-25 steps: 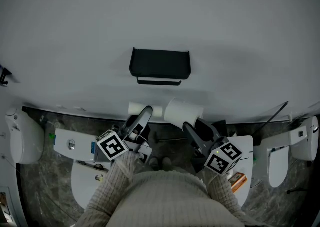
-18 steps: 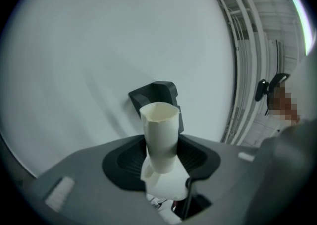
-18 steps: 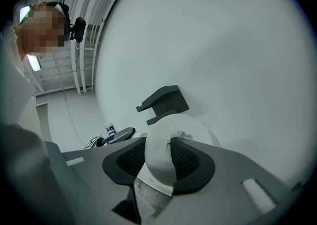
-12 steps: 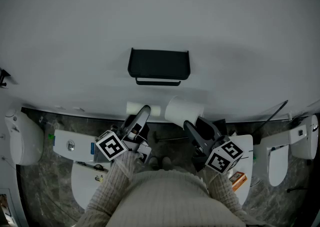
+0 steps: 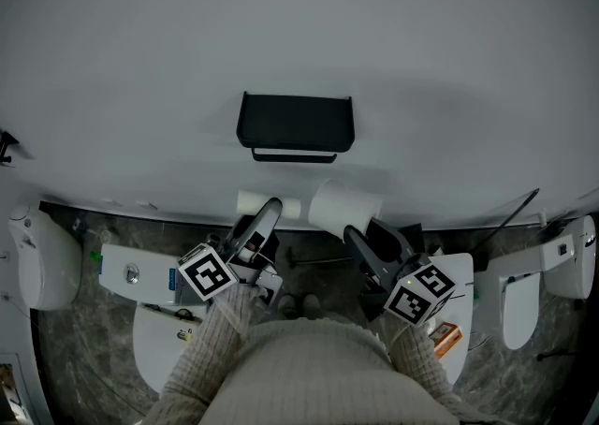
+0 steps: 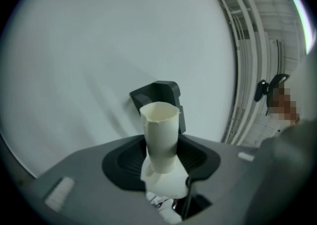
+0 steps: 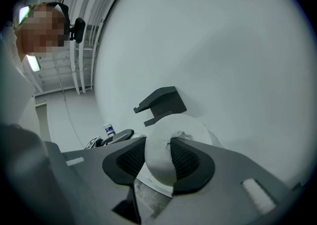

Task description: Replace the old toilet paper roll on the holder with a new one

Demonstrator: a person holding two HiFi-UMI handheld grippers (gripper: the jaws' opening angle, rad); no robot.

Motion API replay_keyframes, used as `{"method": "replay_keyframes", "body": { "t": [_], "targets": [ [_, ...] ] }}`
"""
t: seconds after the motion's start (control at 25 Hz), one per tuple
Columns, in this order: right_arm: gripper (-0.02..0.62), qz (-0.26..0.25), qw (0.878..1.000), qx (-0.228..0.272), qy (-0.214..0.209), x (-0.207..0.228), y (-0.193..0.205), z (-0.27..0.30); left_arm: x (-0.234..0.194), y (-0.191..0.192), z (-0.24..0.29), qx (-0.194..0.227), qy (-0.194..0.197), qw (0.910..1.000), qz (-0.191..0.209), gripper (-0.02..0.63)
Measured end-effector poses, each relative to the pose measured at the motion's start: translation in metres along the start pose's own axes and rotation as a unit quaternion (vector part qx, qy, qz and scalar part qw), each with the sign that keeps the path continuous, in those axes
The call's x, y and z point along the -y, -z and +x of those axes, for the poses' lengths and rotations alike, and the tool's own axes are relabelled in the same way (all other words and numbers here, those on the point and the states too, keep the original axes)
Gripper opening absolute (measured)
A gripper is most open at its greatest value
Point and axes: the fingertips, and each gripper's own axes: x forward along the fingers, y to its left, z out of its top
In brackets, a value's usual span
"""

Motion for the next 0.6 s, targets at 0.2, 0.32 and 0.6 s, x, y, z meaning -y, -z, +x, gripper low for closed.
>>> {"method": "replay_keyframes", "body": {
  "t": [0.2,0.32,0.6],
  "targets": [
    [0.146,0.000,1.000,0.002,0.002,0.003,-0.001,0.000,-0.003,0.000,0.001,0.006,0.001,0.9999,-0.013,0.178],
    [0.146,0.005,1.000,0.007,0.003,0.008,-0.003,0.000,-0.001,-0.001,0.004,0.008,0.005,0.9999,-0.013,0.178],
    [0.145,0.009,0.999,0.031,0.006,0.024,-0.020,-0.004,-0.003,0.005,0.011,-0.001,0.012,0.9997,-0.022,0.178]
  ]
}}
